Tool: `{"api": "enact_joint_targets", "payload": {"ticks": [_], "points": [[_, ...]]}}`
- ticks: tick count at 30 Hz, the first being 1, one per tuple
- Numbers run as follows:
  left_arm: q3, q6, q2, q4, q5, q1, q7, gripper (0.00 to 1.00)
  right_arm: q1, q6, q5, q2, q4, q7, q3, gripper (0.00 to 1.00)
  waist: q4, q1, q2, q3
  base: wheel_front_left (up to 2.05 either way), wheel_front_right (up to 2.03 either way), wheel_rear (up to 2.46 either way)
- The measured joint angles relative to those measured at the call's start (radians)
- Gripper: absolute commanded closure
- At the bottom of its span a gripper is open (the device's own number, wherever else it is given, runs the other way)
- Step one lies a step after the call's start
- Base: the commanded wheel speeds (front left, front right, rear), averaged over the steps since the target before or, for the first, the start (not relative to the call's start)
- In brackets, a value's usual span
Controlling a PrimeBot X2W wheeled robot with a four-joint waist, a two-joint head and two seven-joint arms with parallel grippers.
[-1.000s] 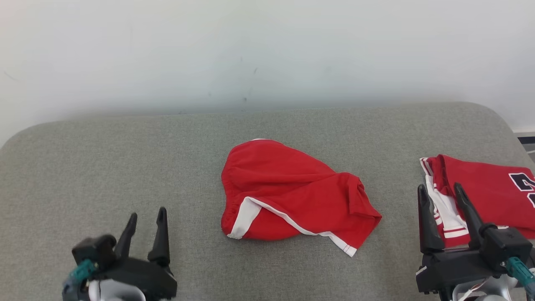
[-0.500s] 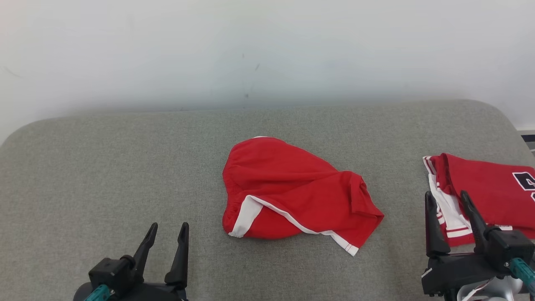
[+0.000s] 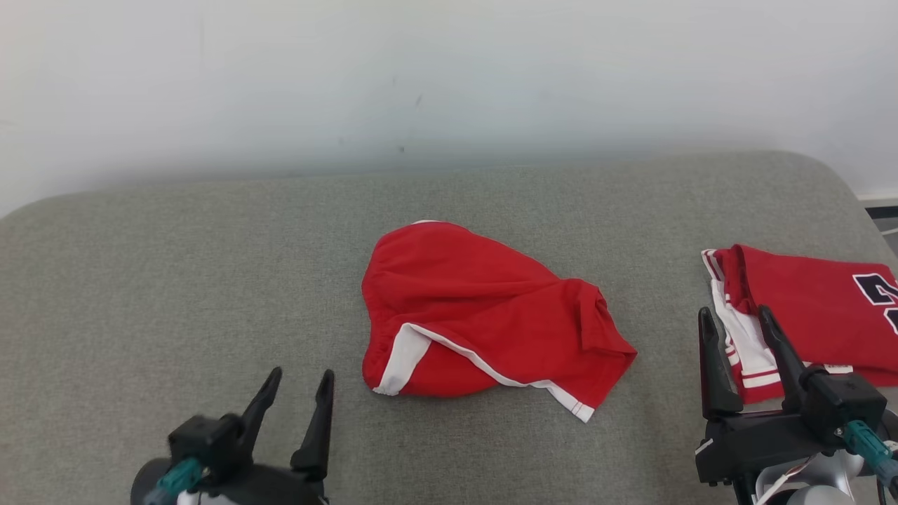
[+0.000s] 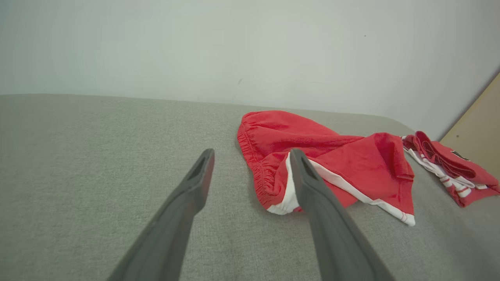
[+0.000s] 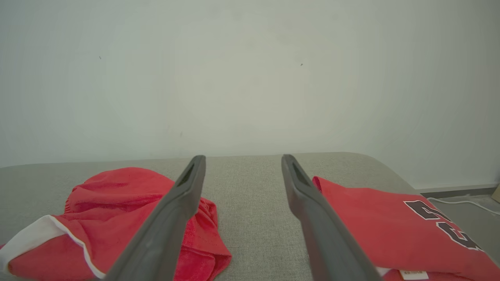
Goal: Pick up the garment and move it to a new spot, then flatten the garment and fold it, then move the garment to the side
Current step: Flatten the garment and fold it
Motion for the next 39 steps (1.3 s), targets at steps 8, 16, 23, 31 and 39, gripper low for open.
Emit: {"api": "enact_joint_targets", "payload": {"ticks": [8,16,23,31,39], "points": [[-0.068,-0.046,0.013,0.098,0.011,-0.196,0.170,0.00,-0.011,0.006,0.000,-0.003,-0.015,0.001,0.006,0.00,-0.023,0.0001,0.0000,0.036,0.00,0.00,0.00],[-0.114,-0.055,0.007,0.264,0.063,-0.338,0.321,0.00,-0.038,0.015,0.000,-0.008,-0.022,0.008,0.014,0.00,-0.051,0.0002,0.0001,0.083,0.00,0.00,0.00],[-0.169,-0.091,-0.018,0.385,0.099,-0.427,0.415,0.00,-0.061,0.018,-0.001,-0.016,-0.020,0.008,0.014,0.00,-0.070,0.0002,0.0001,0.110,0.00,0.00,0.00],[-0.214,-0.133,-0.055,0.463,0.101,-0.429,0.472,0.00,-0.064,0.018,-0.001,-0.022,-0.010,0.008,0.011,0.00,-0.066,0.0002,0.0001,0.113,0.00,0.00,0.00],[-0.229,-0.151,-0.093,0.487,0.102,-0.461,0.470,0.00,-0.065,0.018,-0.002,-0.022,-0.009,0.008,0.015,0.00,-0.057,0.0001,0.0001,0.110,0.00,0.00,0.00]]}}
